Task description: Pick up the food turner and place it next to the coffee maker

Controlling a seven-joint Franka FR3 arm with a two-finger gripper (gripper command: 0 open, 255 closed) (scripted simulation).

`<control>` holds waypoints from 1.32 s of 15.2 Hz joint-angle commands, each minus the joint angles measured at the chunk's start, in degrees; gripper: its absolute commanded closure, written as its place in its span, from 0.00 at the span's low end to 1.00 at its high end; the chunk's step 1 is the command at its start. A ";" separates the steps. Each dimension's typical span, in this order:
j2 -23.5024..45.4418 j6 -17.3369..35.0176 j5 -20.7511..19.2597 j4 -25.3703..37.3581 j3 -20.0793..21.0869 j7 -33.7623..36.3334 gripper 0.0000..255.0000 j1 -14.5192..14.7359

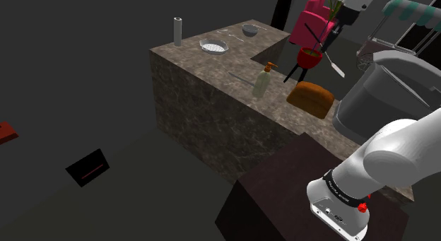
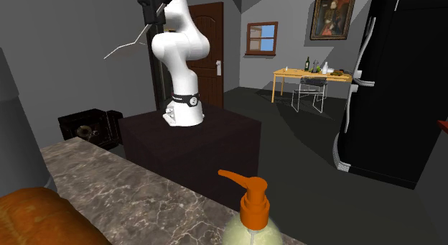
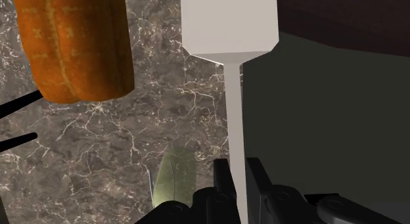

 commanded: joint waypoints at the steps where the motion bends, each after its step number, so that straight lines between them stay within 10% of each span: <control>1: -0.22 -1.70 -0.03 1.48 0.25 0.17 1.00 0.06; 20: 2.44 -15.88 1.57 18.01 0.51 -0.55 1.00 0.83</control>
